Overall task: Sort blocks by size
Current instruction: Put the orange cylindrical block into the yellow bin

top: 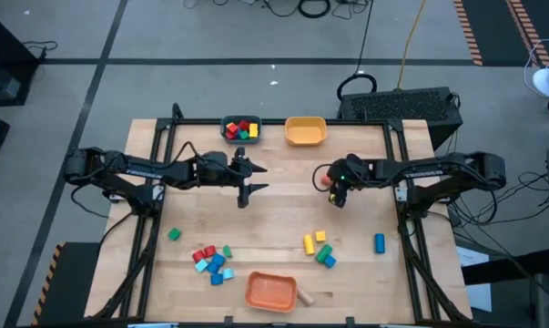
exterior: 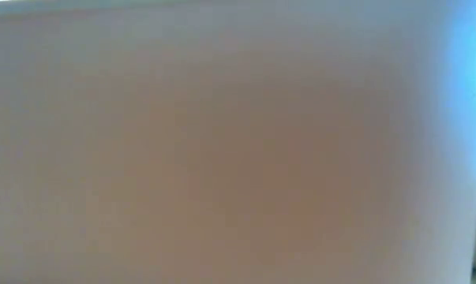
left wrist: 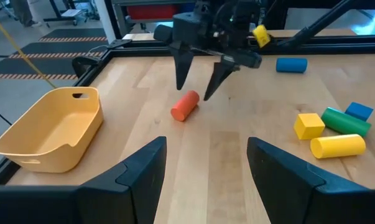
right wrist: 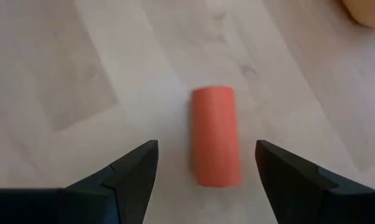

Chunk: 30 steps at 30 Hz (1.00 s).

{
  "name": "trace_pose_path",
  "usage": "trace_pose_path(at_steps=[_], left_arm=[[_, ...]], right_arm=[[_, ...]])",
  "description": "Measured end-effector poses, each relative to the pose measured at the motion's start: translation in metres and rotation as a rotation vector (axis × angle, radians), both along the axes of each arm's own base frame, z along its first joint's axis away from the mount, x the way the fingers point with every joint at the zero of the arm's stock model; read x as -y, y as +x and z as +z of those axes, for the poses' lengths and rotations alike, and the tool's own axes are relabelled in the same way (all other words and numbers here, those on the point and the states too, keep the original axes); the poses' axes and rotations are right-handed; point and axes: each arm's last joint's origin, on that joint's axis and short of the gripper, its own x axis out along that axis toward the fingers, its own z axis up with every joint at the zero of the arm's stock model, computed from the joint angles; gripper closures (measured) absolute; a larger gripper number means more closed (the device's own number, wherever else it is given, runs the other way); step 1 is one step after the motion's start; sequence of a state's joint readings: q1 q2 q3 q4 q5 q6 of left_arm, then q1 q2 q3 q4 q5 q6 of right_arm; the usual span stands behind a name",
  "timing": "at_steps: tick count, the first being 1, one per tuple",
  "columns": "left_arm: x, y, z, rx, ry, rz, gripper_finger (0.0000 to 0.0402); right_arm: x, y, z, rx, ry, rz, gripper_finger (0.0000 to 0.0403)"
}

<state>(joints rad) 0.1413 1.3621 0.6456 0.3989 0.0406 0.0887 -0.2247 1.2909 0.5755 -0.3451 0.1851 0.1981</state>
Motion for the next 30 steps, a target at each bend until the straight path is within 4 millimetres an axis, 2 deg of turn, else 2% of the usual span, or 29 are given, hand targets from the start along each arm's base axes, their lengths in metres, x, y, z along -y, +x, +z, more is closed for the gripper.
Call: trace_pose_path(at_steps=[5,11,16,22,30], left_arm=[[0.000,0.000,0.000,-0.001,0.002,0.000,0.0175],[0.000,-0.001,-0.002,-0.017,0.001,0.001,0.0175],[0.000,-0.001,-0.002,-0.020,0.001,0.004,0.0175],[0.000,-0.001,-0.002,-0.020,0.001,0.005,0.0175],[0.000,-0.001,-0.002,-0.020,0.001,0.004,0.0175]], right_arm=[[0.012,-0.001,-0.008,-0.053,-0.029,-0.021,0.0148],[0.017,0.004,-0.024,-0.101,0.018,0.001,0.0157],[0.018,0.011,-0.036,-0.113,0.032,0.010,0.0198],[0.019,0.015,-0.033,-0.057,0.016,0.014,0.0288],[0.021,0.017,-0.027,-0.010,-0.020,0.009,0.0292]])
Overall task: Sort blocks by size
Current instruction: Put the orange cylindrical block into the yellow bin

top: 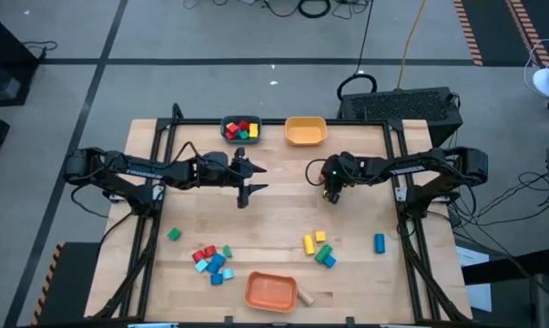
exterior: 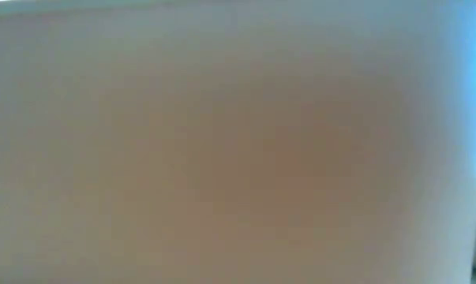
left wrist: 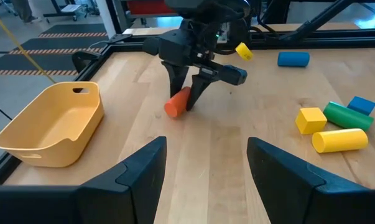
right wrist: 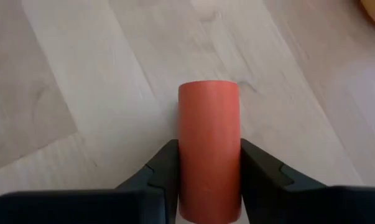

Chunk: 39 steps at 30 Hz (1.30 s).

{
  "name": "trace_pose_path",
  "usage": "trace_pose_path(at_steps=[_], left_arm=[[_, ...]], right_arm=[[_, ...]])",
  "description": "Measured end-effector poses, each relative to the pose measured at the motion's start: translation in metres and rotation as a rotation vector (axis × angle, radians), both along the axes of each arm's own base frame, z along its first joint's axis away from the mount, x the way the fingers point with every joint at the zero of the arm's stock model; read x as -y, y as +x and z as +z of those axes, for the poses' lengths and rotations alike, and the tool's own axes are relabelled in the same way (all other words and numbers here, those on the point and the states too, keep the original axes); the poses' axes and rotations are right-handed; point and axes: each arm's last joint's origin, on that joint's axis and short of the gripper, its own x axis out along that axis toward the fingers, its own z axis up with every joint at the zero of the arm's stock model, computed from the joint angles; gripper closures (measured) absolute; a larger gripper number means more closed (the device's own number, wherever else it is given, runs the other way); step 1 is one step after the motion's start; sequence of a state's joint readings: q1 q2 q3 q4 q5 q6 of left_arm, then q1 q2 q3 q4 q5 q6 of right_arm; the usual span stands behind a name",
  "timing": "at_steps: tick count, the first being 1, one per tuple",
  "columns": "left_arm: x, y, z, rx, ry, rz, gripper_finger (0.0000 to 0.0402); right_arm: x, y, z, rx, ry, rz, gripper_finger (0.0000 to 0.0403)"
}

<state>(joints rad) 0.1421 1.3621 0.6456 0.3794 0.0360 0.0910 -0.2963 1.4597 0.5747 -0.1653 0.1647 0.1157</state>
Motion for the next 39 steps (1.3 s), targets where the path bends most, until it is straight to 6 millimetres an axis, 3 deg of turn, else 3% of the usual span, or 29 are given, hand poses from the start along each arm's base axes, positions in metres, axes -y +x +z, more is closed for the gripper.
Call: trace_pose_path(at_steps=[10,16,23,27,31,39], left_arm=[[0.000,0.000,0.000,-0.001,0.004,0.010,0.0175],[0.000,0.000,0.000,-0.001,0.005,0.012,0.0175],[-0.001,0.000,0.000,-0.001,0.005,0.013,0.0175],[0.000,0.000,-0.001,-0.006,0.004,0.014,0.0175],[0.003,-0.001,-0.003,-0.032,-0.003,0.004,0.0175],[0.005,0.000,-0.003,-0.032,0.002,-0.007,0.0175]], right_arm=[[0.007,0.010,0.009,0.107,-0.027,-0.006,0.0292],[0.022,0.024,0.033,0.174,-0.079,-0.001,0.0292],[0.061,0.036,0.072,0.254,-0.167,-0.016,0.0292],[0.091,0.042,0.082,0.301,-0.136,-0.028,0.0292],[0.120,0.050,0.078,0.276,-0.132,-0.044,0.0292],[0.164,0.069,0.050,0.105,-0.081,-0.041,0.0292]])
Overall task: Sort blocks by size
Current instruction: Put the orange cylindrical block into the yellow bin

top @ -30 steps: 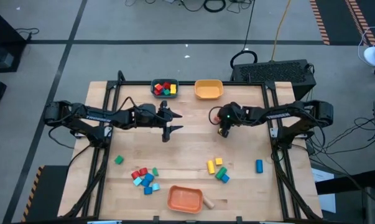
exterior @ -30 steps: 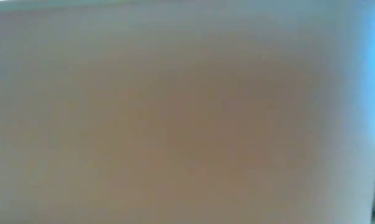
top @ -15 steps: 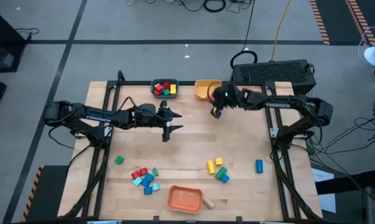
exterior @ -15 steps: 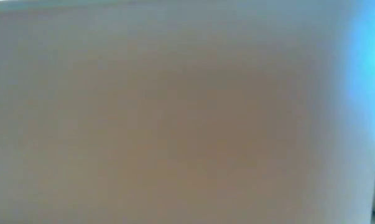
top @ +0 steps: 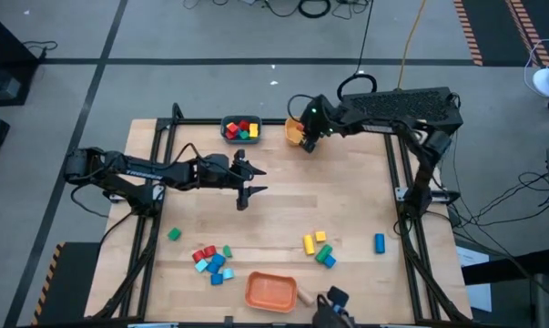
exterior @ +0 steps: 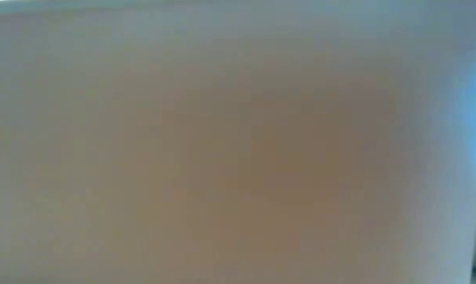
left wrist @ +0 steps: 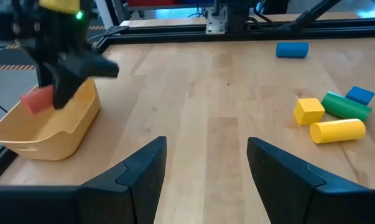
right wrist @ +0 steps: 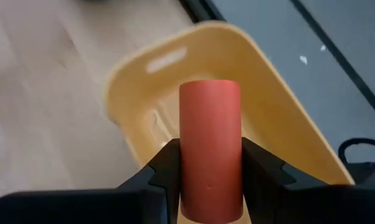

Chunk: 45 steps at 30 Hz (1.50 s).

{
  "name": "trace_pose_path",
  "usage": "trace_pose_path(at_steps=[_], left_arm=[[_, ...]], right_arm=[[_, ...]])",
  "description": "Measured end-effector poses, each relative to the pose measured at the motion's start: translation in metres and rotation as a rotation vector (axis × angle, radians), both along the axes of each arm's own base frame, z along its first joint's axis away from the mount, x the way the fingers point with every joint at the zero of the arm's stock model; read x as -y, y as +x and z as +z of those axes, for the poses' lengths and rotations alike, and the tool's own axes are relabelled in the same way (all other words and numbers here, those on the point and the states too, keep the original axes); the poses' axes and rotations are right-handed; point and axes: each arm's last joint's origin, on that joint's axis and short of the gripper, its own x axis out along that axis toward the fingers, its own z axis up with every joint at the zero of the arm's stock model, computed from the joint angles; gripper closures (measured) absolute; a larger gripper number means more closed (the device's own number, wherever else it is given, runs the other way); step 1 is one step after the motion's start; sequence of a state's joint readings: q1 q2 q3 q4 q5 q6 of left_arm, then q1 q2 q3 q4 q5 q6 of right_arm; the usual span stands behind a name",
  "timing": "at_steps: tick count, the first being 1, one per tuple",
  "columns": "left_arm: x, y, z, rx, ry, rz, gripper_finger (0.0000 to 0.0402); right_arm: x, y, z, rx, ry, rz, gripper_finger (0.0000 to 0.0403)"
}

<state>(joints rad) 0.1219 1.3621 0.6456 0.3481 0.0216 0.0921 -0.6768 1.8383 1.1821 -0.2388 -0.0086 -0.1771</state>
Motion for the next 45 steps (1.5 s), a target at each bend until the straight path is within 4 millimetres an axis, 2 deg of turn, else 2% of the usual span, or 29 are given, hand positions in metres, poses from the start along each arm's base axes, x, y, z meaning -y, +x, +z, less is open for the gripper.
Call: trace_pose_path(at_steps=[6,19,39,41,45], left_arm=[[0.000,0.000,0.000,0.000,0.001,-0.001,0.0175],[0.000,0.000,0.000,0.001,0.000,0.000,0.0175],[0.002,0.000,0.000,-0.001,-0.011,-0.003,0.0175],[0.004,0.000,0.000,-0.001,-0.011,-0.010,0.0175],[0.009,0.001,-0.001,-0.007,-0.019,-0.028,0.0175]], right_arm=[[0.011,0.006,-0.008,-0.039,0.006,0.013,0.0292],[0.021,-0.001,-0.008,-0.039,0.000,-0.010,0.0292],[0.021,0.000,-0.012,-0.003,0.054,-0.092,0.0292],[0.021,-0.001,-0.012,-0.007,0.060,-0.102,0.0286],[0.022,-0.001,-0.012,0.004,0.066,-0.124,0.0248]])
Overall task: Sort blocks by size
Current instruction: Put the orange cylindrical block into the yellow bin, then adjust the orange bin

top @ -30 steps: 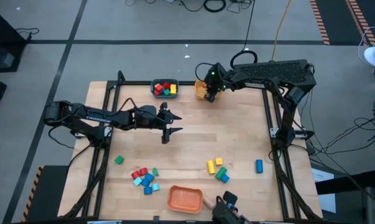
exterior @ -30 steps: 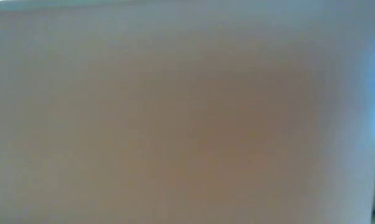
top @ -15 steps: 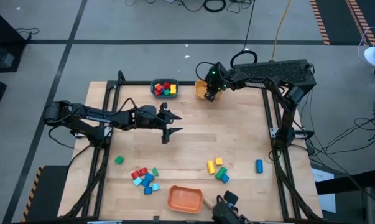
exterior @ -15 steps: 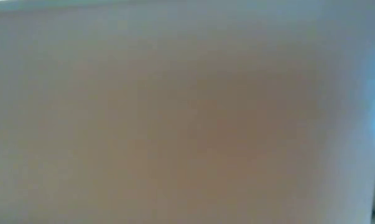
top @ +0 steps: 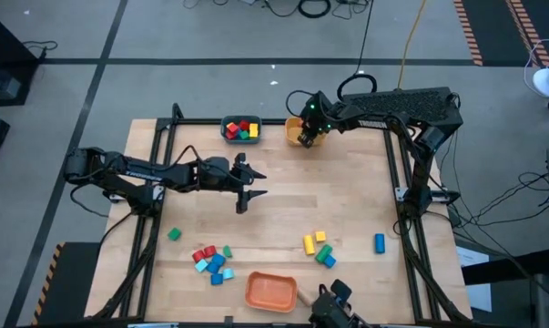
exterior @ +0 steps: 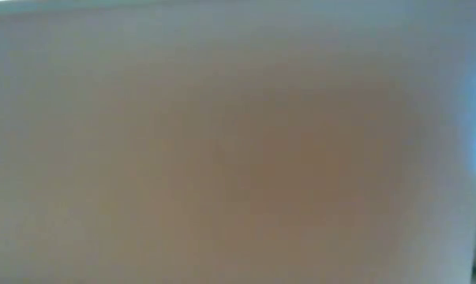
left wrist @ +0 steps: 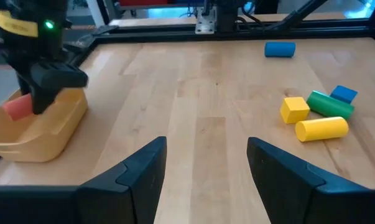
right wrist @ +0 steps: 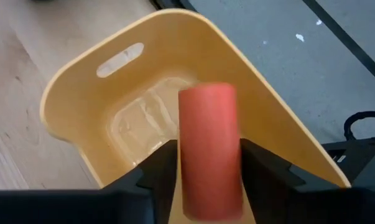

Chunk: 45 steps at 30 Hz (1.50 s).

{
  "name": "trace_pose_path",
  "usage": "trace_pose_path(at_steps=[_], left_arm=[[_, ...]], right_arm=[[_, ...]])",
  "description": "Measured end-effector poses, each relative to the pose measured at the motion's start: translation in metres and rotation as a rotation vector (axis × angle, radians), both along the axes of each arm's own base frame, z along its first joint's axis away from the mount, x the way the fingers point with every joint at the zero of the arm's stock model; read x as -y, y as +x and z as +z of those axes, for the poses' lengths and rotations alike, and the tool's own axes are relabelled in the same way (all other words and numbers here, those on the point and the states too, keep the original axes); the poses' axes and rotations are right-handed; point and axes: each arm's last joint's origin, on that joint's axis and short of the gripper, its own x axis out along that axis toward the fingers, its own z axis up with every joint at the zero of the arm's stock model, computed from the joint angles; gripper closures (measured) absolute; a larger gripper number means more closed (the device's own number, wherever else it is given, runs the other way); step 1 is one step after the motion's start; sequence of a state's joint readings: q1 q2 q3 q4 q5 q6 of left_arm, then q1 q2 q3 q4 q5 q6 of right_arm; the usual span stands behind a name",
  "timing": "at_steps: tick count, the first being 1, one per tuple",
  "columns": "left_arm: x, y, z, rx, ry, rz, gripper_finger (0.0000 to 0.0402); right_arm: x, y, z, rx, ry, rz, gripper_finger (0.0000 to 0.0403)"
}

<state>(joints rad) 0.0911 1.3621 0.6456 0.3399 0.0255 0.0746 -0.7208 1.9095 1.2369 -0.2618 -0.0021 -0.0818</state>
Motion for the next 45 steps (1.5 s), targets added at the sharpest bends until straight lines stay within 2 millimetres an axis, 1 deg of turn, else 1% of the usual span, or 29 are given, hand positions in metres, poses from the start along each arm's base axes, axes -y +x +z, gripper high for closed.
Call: trace_pose_path(at_steps=[5,9,11,15,20,24,28,31,36,40,45], left_arm=[[0.010,-0.002,-0.005,-0.062,-0.045,-0.077,0.0175],[0.022,-0.003,-0.007,-0.087,-0.073,-0.112,0.0175],[0.031,-0.003,-0.008,-0.098,-0.086,-0.137,0.0175],[0.052,-0.005,-0.010,-0.120,-0.091,-0.228,0.0175],[0.079,-0.007,-0.011,-0.115,-0.115,-0.319,0.0175],[0.104,0.000,-0.023,-0.091,-0.136,-0.372,0.0175],[0.122,0.010,-0.044,-0.075,-0.140,-0.395,0.0175],[0.132,0.018,-0.055,-0.093,-0.143,-0.410,0.0175],[0.152,0.027,-0.068,-0.115,-0.141,-0.458,0.0175],[0.166,0.031,-0.074,-0.139,-0.159,-0.485,0.0175],[0.179,0.041,-0.075,-0.130,-0.159,-0.502,0.0176]], right_arm=[[0.000,0.000,0.000,0.002,-0.003,0.000,0.0213],[0.000,0.000,0.002,0.002,-0.009,-0.001,0.0202],[-0.002,-0.001,0.009,0.013,-0.021,0.001,0.0200],[-0.015,0.000,0.037,0.061,-0.065,0.032,0.0199],[-0.044,-0.004,0.083,0.129,-0.118,0.086,0.0198],[-0.072,-0.014,0.117,0.175,-0.133,0.117,0.0198],[-0.099,-0.023,0.138,0.191,-0.116,0.151,0.0198],[-0.117,-0.027,0.146,0.167,-0.127,0.154,0.0198],[-0.139,-0.030,0.147,0.087,-0.144,0.144,0.0197],[-0.149,-0.028,0.145,0.058,-0.136,0.150,0.0197],[-0.156,-0.025,0.145,0.074,-0.126,0.155,0.0197]])
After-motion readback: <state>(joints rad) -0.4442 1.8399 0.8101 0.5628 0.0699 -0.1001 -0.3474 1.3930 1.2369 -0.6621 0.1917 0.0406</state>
